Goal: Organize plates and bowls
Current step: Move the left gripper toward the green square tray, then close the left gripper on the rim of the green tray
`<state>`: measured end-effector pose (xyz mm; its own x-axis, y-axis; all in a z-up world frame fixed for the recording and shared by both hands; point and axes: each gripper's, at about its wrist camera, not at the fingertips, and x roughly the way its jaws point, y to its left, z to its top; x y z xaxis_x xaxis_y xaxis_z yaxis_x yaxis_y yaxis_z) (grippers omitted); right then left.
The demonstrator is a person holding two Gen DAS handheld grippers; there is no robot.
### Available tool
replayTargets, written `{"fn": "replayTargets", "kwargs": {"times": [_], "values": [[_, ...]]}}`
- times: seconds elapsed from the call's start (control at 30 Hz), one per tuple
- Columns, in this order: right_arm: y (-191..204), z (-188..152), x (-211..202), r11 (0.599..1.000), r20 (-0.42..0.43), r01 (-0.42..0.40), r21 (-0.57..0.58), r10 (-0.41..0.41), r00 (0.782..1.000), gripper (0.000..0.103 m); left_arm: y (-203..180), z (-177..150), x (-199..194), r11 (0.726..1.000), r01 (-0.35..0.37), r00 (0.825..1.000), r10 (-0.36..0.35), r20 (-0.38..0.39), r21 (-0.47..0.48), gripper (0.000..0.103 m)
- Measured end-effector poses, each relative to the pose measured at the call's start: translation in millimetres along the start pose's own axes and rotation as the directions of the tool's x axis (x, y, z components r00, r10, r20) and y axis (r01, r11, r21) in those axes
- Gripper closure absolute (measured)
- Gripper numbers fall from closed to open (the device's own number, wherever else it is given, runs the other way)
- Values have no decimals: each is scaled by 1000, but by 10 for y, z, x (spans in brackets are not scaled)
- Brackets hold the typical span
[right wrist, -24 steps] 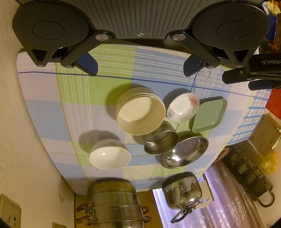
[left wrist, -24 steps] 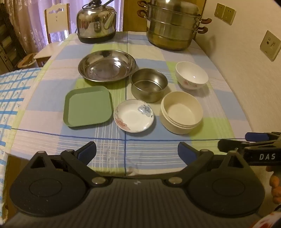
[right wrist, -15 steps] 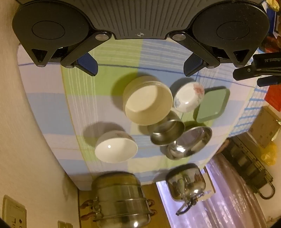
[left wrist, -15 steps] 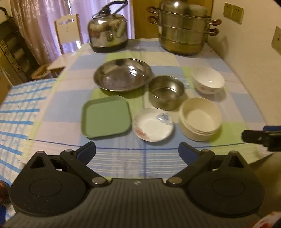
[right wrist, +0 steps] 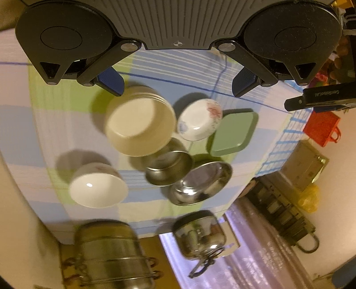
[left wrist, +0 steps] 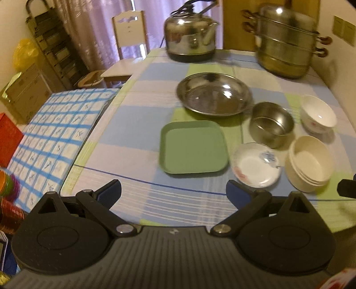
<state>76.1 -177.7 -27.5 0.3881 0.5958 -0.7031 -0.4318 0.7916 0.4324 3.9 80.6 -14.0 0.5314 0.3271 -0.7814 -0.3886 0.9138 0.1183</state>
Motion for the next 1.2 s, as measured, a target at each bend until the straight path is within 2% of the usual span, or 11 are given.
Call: {"fn": "replayTargets", "kwargs": {"times": [0.17, 0.2, 0.27, 0.4, 0.7, 0.77, 0.9, 1.07, 1.2], "values": [[216, 132, 209, 999, 8, -37, -33, 37, 999, 1, 189, 101, 232, 999, 26, 999, -27, -18, -44, 6], [261, 154, 264, 998, 11, -38, -43, 39, 999, 4, 209, 125, 283, 998, 32, 999, -33, -19, -47, 7], [356, 200, 423, 997, 6, -43, -60, 43, 999, 15, 267, 170, 401, 997, 51, 998, -52, -20, -52, 8], [494, 285, 765, 998, -14, -42, -51, 41, 999, 19, 356, 291, 677, 996, 86, 996, -87, -31, -37, 10], [715, 522, 1488, 999, -48, -17, -38, 15, 999, 43, 481, 491, 1305, 988, 153, 986, -153, -66, 2, 22], [740, 554, 1648, 999, -61, -10, -33, 8, 998, 50, 494, 533, 1416, 986, 168, 983, -166, -76, 12, 33], [790, 602, 1946, 1000, -92, 10, -27, -12, 996, 57, 545, 582, 1629, 981, 192, 975, -189, -117, 9, 39], [825, 617, 2179, 999, -113, 42, -21, -45, 993, 65, 622, 618, 1825, 973, 230, 960, -230, -162, -19, 60], [818, 620, 2308, 997, -138, 73, -2, -73, 988, 72, 633, 627, 1890, 966, 259, 949, -256, -183, -3, 67]]}}
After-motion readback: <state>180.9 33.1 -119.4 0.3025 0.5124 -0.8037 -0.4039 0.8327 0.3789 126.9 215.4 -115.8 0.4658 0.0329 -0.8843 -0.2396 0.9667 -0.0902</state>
